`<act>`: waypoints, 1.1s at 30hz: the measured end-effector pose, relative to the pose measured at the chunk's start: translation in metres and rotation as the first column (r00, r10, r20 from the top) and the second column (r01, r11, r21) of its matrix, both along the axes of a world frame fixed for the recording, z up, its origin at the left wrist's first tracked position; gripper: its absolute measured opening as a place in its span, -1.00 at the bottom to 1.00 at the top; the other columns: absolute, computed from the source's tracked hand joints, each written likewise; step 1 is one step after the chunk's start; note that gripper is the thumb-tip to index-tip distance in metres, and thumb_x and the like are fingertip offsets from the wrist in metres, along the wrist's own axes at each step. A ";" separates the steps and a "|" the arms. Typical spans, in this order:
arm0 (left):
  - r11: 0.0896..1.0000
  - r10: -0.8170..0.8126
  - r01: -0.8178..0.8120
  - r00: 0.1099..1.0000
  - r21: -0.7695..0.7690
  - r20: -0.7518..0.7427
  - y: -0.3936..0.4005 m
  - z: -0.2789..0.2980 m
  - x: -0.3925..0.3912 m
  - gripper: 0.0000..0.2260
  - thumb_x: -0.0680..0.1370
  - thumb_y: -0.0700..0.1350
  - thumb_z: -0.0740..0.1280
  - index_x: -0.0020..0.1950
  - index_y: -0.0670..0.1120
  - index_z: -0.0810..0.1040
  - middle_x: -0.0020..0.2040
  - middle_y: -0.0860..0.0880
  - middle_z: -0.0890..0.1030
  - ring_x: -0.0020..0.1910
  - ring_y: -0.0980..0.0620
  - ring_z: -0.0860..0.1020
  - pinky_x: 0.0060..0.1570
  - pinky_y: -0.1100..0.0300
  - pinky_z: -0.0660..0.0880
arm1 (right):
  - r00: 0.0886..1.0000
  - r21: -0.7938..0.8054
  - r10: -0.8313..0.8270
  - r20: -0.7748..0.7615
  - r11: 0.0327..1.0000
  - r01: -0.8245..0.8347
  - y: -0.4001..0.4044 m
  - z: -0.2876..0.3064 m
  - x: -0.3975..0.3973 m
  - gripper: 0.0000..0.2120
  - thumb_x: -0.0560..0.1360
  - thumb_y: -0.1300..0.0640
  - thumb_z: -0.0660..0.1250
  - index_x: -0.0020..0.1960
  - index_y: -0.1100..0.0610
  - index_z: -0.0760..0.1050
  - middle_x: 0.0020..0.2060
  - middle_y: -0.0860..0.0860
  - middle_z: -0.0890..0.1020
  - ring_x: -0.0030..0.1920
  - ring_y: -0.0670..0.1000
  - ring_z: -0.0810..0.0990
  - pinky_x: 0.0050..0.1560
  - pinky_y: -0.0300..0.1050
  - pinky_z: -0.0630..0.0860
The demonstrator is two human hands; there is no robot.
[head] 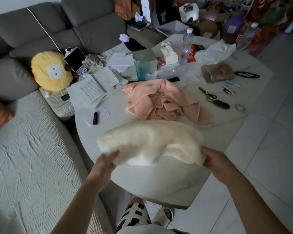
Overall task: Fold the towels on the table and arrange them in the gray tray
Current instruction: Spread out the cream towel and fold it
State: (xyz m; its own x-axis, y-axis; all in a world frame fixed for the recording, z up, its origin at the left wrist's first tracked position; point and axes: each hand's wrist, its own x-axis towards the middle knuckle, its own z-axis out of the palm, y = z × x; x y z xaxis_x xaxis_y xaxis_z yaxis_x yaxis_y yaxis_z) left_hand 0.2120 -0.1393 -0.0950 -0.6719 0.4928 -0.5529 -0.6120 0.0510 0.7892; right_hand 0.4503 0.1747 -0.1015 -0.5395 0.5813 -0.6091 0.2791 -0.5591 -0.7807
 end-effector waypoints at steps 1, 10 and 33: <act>0.989 -0.129 0.127 0.991 -0.079 -0.024 -0.004 -0.009 0.009 -0.68 0.49 -0.19 0.43 0.24 -0.13 0.56 0.09 -0.05 0.72 0.15 -0.06 0.65 -0.01 0.23 0.58 | 0.996 0.005 0.046 0.082 0.999 -0.046 -0.006 -0.006 0.000 -0.81 0.59 0.16 0.28 0.06 0.21 0.64 0.06 0.15 0.71 -0.03 0.07 0.69 -0.06 -0.03 0.58; 0.928 0.038 -0.163 0.936 -0.334 -0.350 -0.013 0.014 -0.021 -0.77 0.45 -0.19 0.51 0.07 -0.07 0.61 -0.12 -0.06 0.70 -0.17 -0.04 0.67 -0.27 0.17 0.57 | 0.997 0.091 -0.055 0.051 0.995 0.050 0.002 0.021 -0.013 -0.80 0.58 0.02 0.33 -0.02 0.14 0.64 -0.03 0.06 0.71 -0.01 0.05 0.66 0.02 0.05 0.58; 0.991 -0.127 0.116 0.734 -0.061 -0.667 0.006 0.187 -0.099 -0.73 0.47 -0.38 0.41 0.05 -0.05 0.66 -0.09 -0.14 0.61 -0.10 -0.09 0.54 -0.04 0.03 0.47 | 0.827 0.042 -0.203 -0.525 0.964 0.264 -0.021 0.201 -0.011 -0.47 0.57 0.23 -0.03 -0.18 0.16 0.74 -0.10 0.09 0.75 -0.02 0.04 0.72 -0.09 -0.12 0.65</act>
State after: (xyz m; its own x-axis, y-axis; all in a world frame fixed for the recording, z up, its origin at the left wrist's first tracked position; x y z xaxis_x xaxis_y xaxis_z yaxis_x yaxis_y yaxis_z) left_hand 0.1132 -0.1337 0.0917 -0.8061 0.5917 0.0081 0.0851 0.1024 0.9911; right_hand 0.4397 0.1538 0.0993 -0.5957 0.7752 -0.2101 -0.3050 -0.4603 -0.8337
